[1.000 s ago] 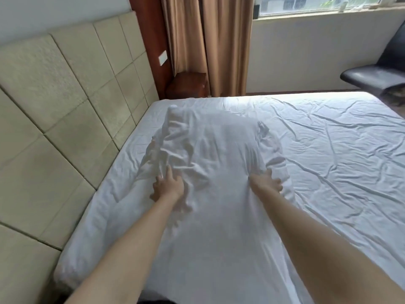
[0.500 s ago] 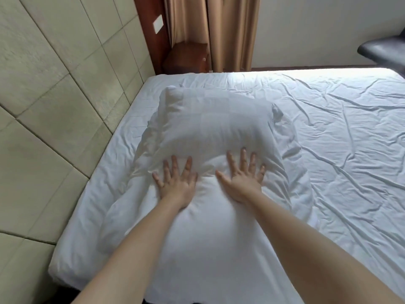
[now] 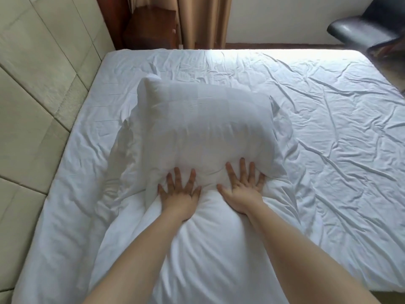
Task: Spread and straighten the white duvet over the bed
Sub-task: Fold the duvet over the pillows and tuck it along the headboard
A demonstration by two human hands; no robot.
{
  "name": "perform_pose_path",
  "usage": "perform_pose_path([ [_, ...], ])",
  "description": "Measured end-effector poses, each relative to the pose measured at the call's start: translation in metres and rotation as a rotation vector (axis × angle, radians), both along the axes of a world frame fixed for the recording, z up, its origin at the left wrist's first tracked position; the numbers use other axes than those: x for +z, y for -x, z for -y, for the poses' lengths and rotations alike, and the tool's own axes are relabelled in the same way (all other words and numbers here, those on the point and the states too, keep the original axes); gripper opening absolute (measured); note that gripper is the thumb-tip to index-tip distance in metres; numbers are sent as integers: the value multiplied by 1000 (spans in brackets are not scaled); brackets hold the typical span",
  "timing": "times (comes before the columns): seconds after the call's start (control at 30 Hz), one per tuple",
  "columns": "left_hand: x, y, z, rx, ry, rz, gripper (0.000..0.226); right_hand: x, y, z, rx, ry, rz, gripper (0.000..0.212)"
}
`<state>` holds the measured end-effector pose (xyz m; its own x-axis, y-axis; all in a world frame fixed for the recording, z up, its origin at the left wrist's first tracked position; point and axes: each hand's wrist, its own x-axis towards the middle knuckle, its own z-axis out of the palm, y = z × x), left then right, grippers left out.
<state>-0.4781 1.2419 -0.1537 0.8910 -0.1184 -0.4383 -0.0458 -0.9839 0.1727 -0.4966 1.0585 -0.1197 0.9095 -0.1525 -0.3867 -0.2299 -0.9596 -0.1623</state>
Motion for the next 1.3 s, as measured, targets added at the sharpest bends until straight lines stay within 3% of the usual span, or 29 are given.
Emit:
perform_pose_path([
  [0.13, 9, -3, -7, -78, 0, -3, 59, 11, 4, -3, -39, -12, 40, 74],
  [0.27, 41, -7, -32, -95, 50, 197, 77, 27, 0, -1, -135, 28, 351, 49],
  [0.33, 55, -6, -46, -14, 113, 286, 64, 38, -10, 5, -204, 8, 429, 36],
  [0.43, 65, 0, -56, 44, 55, 429, 29, 48, -22, -3, -188, 0, 480, 21],
  [0.6, 71, 10, -55, 308, 60, 465, 31, 50, -35, -46, 115, -168, 731, 22],
  [0.67, 72, 11, -66, 491, 71, 430, 33, 53, -39, -70, 275, -253, 714, 23],
  [0.77, 70, 17, -98, 754, 133, 247, 31, 53, -34, -114, 513, -327, 500, 27],
  [0.87, 65, 27, -132, 870, 229, 108, 25, 43, -30, -155, 663, -380, 338, 32],
  [1.17, 26, 23, -200, 870, 349, -56, 24, 18, -47, -237, 708, -53, 273, 28],
  [1.3, 1, 3, -223, 800, 361, -91, 27, 5, -54, -258, 594, 82, 260, 17],
])
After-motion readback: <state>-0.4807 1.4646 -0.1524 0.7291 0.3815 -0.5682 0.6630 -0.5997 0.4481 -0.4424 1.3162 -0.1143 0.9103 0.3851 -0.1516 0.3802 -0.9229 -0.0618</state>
